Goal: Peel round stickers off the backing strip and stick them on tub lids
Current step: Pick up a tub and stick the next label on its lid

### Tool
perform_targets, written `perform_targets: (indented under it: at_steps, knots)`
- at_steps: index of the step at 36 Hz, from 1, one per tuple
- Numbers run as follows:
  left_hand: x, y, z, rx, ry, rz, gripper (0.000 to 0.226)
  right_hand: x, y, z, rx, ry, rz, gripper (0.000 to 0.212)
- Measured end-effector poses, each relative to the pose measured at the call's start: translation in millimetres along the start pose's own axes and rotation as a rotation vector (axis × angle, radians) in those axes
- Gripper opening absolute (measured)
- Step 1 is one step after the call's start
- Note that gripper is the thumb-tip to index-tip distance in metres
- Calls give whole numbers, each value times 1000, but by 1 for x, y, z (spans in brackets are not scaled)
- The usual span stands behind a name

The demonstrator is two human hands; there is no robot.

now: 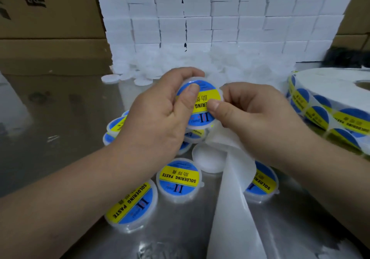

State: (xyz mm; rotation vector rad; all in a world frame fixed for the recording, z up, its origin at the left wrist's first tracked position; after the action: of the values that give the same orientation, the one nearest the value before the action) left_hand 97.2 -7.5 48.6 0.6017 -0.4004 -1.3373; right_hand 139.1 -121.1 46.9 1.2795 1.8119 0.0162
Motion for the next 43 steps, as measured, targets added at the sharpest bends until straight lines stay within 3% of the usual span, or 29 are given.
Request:
perform_targets:
  at_steps: [9,11,14,19,23,25,27,31,36,39,43]
  knots:
    - [-9,6,4,50,368,61,14,0,0,4,30,-33,22,31]
    - [-18,8,5,57,448,113,21,-1,1,5,49,19,27,29]
    - [-36,14,-2,11,546,181,12,-9,4,11,96,199,86,15]
    - [-49,28,-28,-187,913,121,29,-7,3,2,-8,208,65,44]
    - [-49,30,-34,-224,1116,45,39,-3,1,-3,-94,247,25,50]
    - [-46,29,-19,-88,950,101,25,-5,0,-6,-109,284,27,53]
    - [-37,25,-4,-32,580,117,27,-6,-1,-8,-133,301,30,53]
    - [-4,13,-4,-161,94,-89,19,-3,-5,-15,-204,336,-29,48]
    - [-1,11,-12,-254,-190,-57,34,-11,-8,-19,-250,387,35,30]
    - [0,11,-11,-286,-330,-49,26,-14,-11,-22,-278,402,75,29]
    - [0,11,-12,-351,-585,-11,34,-12,-12,-20,-250,420,74,21]
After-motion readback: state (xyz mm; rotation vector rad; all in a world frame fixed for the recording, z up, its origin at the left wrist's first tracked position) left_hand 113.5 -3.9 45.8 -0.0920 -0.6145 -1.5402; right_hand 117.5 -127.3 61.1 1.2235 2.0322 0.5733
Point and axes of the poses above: each hand's wrist, its own y-axis towards the middle knuckle, its own x-axis out of the palm, z = x × y, the point moved 8 cm from there along y, towards the middle knuckle, and after that the axes turned 13 degrees about -y, right-handed, at the moved point
